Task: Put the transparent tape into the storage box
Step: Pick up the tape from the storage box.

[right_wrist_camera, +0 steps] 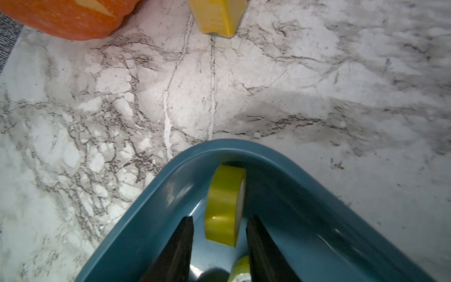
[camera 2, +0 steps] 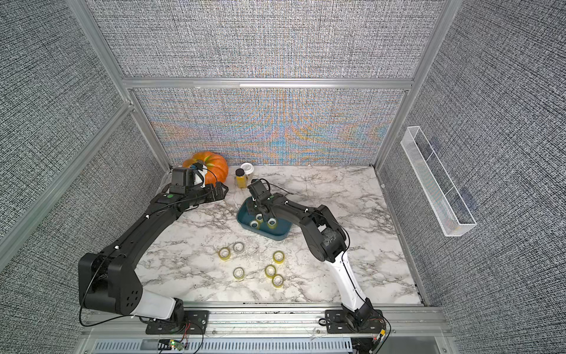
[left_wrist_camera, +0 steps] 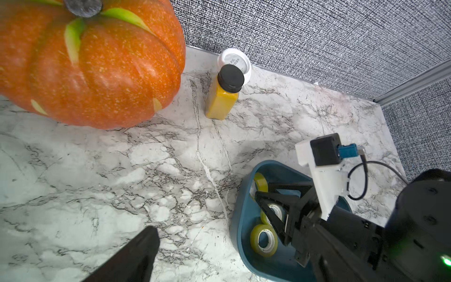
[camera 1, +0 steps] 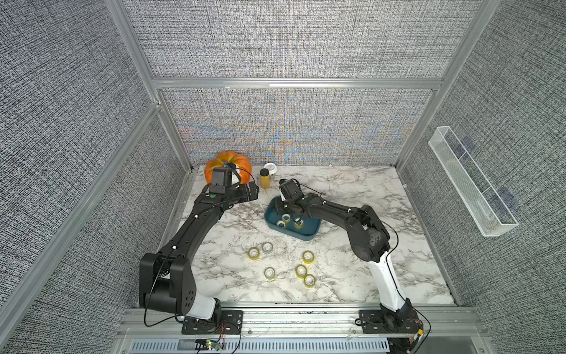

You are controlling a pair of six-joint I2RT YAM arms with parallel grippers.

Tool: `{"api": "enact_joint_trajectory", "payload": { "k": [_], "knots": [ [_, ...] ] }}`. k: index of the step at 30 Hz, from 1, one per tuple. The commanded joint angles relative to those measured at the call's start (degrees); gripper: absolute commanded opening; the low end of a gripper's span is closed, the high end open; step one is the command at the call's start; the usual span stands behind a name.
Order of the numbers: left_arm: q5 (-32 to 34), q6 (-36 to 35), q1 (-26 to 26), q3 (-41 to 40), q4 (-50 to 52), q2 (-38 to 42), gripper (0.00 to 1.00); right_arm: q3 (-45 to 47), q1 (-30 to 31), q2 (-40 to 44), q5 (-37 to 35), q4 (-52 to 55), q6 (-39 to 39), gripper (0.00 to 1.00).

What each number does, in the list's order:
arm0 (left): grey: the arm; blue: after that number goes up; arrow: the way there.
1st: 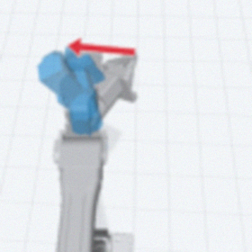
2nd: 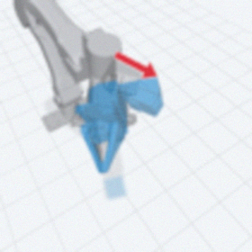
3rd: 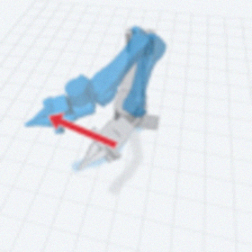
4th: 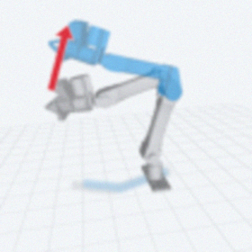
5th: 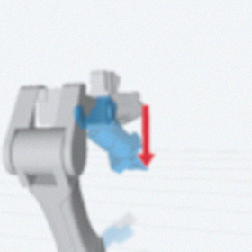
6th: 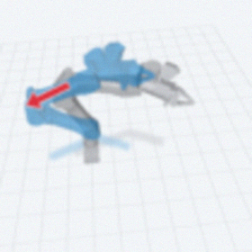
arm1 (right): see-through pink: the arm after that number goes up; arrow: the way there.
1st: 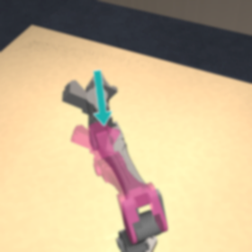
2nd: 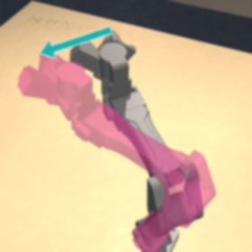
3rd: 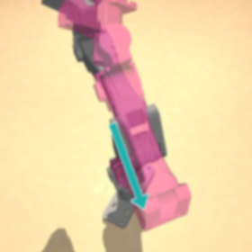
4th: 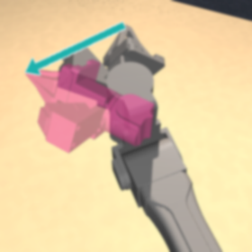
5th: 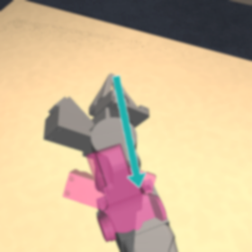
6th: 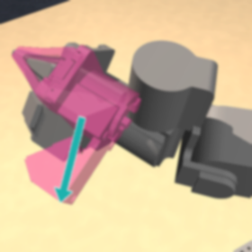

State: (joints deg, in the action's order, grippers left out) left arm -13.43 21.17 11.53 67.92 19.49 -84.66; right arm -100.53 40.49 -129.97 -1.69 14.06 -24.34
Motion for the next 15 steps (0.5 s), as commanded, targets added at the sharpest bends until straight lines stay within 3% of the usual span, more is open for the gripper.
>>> {"api": "enact_joint_trajectory", "payload": {
  "k": [1,6,15],
  "knots": [
    [-0.2,-0.7,-0.1,0.1,-0.1,0.1,1.0,-0.5,-0.2,0.1,-2.1,1.0,0.8,0.36],
    [-0.4,-0.6,-0.1,0.0,-0.1,0.2,1.0,3.1,-1.4,2.3,-3.1,0.4,1.5,0.22],
    [-0.7,-0.5,-0.1,-0.2,-0.2,-0.1,1.0,11.6,-2.2,7.8,-1.6,-2.0,1.2,0.09]
  ]
}}
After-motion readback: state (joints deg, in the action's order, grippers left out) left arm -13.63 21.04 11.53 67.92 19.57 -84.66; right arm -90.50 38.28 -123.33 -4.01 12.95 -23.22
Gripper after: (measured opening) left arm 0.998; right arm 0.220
